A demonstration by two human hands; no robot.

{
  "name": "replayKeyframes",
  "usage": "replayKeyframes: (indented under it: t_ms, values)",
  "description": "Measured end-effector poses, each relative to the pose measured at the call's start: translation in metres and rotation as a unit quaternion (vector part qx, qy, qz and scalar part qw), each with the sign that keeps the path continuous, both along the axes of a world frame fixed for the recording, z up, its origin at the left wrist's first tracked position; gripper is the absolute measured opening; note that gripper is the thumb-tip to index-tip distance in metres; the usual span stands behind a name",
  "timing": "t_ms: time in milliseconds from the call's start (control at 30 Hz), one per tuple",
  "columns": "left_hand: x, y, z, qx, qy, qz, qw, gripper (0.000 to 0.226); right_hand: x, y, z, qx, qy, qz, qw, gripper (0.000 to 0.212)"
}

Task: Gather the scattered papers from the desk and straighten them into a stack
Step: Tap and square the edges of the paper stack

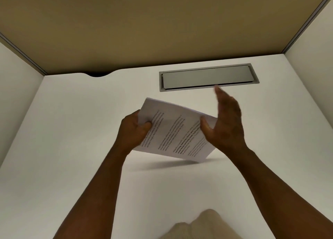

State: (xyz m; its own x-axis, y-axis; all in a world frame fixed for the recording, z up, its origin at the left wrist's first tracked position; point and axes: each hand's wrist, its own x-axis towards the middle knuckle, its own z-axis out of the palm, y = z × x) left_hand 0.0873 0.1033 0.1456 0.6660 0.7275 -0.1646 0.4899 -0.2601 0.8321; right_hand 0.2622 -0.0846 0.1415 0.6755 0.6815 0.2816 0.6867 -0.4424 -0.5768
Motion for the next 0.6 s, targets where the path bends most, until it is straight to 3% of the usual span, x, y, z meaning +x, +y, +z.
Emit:
replayKeyframes:
  t_ms: [133,200,300,367,433,467,533,600]
  values:
    - [0.011,-0.007,0.019,0.028,0.032,-0.052,0.998,0.035,-0.01,0.015,0.014,-0.147,0.064,0.1,0.982,0.051]
    - [0.012,-0.009,0.024,0.051,0.042,-0.061,0.996,0.035,-0.01,0.015,0.015,-0.165,0.124,0.108,0.972,0.033]
    - [0.012,-0.011,0.024,0.049,0.054,-0.057,0.996,0.038,-0.008,0.012,0.017,-0.151,0.161,0.115,0.969,0.022]
    - [0.01,-0.018,0.018,0.087,0.038,0.005,0.995,0.052,-0.007,0.008,0.018,-0.138,0.16,0.111,0.971,0.02]
    - [0.006,-0.03,0.009,0.144,-0.026,0.131,0.981,0.082,-0.007,0.004,0.02,-0.099,0.184,0.102,0.973,0.021]
    - [0.004,-0.036,0.006,0.131,-0.059,0.196,0.97,0.092,-0.006,0.003,0.022,-0.072,0.209,0.096,0.971,0.02]
    - [0.003,-0.043,0.001,-0.002,-0.099,0.267,0.959,0.097,-0.005,0.001,0.026,-0.005,0.278,0.083,0.957,0.017]
    - [0.002,-0.039,-0.008,-0.182,-0.167,0.239,0.939,0.079,-0.004,0.001,0.027,0.052,0.349,0.08,0.932,0.016]
